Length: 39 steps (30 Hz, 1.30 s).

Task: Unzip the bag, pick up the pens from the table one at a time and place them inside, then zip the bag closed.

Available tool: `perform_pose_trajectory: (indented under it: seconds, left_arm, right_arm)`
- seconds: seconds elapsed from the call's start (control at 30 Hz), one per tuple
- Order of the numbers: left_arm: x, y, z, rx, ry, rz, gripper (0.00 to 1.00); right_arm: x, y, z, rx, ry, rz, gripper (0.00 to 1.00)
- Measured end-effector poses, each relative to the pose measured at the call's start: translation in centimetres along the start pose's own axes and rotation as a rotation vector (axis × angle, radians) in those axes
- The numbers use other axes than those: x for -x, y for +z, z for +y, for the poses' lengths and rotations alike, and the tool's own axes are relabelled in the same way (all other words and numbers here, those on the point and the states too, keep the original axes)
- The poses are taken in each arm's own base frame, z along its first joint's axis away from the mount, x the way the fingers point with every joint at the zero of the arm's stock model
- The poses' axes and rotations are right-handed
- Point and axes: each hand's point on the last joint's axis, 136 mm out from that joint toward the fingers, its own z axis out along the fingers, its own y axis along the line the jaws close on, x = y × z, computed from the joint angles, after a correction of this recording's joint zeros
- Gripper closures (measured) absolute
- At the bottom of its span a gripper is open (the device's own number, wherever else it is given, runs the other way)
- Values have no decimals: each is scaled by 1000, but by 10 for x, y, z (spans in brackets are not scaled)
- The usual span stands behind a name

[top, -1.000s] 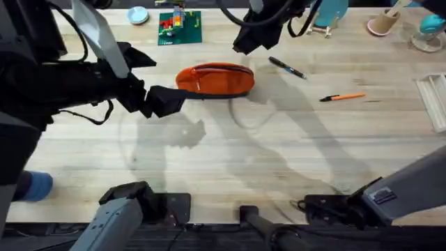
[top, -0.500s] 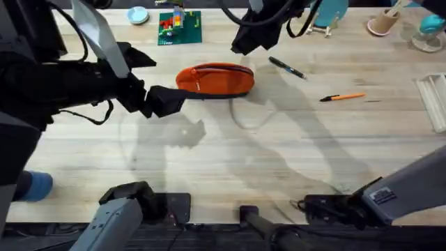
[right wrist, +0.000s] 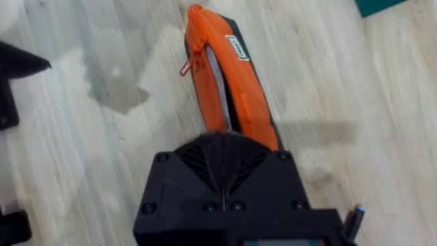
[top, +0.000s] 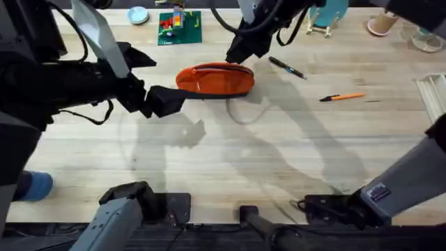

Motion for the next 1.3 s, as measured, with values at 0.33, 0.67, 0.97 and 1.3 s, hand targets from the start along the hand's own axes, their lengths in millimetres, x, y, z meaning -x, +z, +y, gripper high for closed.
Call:
perform_pose_trajectory:
  seconds: [0.33,0.67,0.97,1.3]
  left_arm:
    - [0,0,0,0,0,0,8]
    - [0,0,0,0,0,0,7]
    - [0,0,0,0,0,0,7]
    - [0,0,0,0,0,0,7]
  right_arm:
    - [-14,26,-2,48,30,49,971]
    - [-30,49,-2,92,63,100,968]
    - [-30,63,-10,85,55,89,971]
    - [-12,66,-25,31,75,20,972]
